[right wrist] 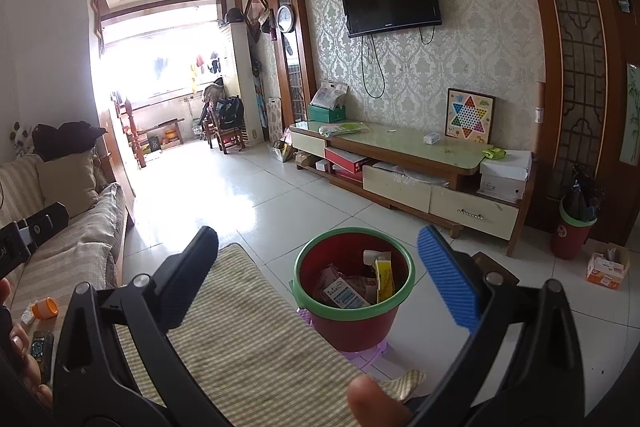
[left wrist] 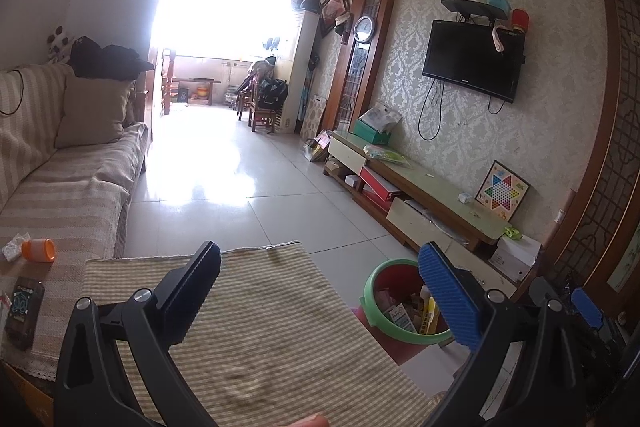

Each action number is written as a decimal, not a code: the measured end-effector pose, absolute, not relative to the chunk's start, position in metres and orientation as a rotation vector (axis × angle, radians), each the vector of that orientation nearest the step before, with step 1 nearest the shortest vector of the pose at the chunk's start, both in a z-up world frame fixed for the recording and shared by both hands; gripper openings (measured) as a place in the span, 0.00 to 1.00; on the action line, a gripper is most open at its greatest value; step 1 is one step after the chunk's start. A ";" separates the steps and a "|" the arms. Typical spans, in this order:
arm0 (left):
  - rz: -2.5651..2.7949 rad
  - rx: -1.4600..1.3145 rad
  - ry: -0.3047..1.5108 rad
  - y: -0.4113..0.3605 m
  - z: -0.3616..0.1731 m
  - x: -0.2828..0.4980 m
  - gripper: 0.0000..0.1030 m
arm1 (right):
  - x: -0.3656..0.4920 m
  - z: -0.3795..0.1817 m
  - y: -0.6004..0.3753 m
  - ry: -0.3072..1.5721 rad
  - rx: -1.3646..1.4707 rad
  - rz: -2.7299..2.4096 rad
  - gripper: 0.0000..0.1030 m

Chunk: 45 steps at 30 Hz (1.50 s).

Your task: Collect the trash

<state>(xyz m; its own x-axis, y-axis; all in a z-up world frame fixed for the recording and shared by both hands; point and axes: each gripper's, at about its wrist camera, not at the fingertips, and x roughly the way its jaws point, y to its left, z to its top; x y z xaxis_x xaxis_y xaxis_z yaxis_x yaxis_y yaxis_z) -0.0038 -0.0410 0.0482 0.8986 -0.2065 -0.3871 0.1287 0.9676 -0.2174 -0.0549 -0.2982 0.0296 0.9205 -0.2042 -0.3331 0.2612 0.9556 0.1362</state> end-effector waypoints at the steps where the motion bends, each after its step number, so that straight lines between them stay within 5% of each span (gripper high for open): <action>1: -0.177 -0.191 0.421 -0.041 0.048 -0.004 0.92 | -0.055 0.030 -0.297 0.322 0.174 -0.243 0.95; 45: -0.180 -0.199 0.480 -0.049 0.033 0.014 0.92 | -0.039 0.010 -0.294 0.391 0.137 -0.247 0.95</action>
